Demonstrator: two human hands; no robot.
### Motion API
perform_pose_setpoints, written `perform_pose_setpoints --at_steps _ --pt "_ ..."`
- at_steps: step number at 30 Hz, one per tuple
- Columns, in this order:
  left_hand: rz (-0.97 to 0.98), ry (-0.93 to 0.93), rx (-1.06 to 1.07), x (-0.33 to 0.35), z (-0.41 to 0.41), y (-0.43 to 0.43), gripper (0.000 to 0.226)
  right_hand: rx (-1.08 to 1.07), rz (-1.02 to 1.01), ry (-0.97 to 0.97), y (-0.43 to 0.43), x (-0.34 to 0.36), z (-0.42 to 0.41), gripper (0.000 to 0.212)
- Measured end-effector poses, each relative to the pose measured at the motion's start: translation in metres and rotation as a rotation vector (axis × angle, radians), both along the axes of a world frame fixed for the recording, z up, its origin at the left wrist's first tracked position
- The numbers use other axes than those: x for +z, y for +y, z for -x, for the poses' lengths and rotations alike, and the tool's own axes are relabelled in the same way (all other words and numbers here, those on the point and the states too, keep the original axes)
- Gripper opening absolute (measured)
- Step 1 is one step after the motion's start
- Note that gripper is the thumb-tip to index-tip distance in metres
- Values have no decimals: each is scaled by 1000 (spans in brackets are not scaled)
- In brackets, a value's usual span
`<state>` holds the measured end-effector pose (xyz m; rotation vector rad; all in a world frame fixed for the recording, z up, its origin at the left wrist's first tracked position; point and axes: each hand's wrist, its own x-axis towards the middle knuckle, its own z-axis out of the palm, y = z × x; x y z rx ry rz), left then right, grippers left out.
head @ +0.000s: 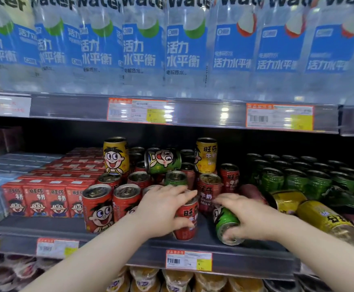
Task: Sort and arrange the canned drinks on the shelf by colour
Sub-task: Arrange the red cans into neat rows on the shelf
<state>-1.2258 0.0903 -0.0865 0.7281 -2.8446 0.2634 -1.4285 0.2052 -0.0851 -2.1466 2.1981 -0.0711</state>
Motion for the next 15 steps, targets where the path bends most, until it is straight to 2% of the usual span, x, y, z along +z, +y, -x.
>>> perform_pose_setpoints --at_steps 2,6,9,12,15 --pt "-2 9 5 -1 -1 0 75 -14 80 -117 4 -7 3 75" --pt "-15 16 15 0 -1 2 74 -28 120 -356 4 -1 6 32" --pt "-26 12 21 1 -3 3 74 -71 230 -575 -4 7 1 2" --pt "-34 8 26 2 -3 3 75 -223 182 -760 -16 10 -7 23" --pt "-24 4 16 1 -2 2 75 -315 208 -792 -28 5 -13 25"
